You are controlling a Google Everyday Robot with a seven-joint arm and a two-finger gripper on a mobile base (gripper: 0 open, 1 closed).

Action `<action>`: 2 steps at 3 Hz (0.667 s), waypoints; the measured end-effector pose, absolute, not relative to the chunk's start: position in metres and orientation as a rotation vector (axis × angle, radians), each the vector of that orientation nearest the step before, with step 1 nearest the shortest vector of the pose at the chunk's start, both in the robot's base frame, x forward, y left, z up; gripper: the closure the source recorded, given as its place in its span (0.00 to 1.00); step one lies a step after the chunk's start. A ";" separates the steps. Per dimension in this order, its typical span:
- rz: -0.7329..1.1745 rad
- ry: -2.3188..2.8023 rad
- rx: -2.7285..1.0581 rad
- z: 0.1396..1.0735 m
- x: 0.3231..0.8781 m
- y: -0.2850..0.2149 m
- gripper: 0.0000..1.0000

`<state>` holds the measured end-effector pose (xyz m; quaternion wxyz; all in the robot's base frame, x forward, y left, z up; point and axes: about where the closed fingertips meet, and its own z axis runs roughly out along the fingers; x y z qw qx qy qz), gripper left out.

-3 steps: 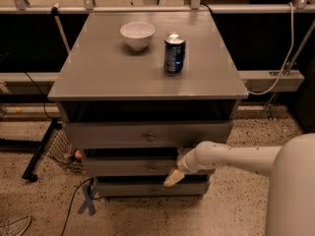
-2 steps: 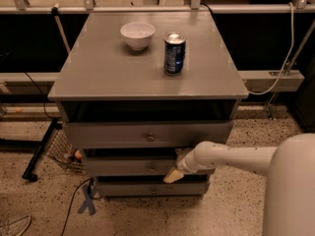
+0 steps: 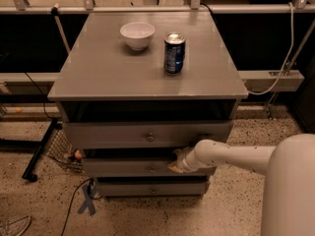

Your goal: Open middle drawer

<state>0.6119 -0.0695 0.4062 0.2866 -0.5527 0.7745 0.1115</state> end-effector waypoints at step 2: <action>0.299 2.071 -1.477 0.411 0.611 -0.070 1.00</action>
Offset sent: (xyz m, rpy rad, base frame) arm -0.0703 -0.0209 0.0255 0.0044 0.1337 0.0538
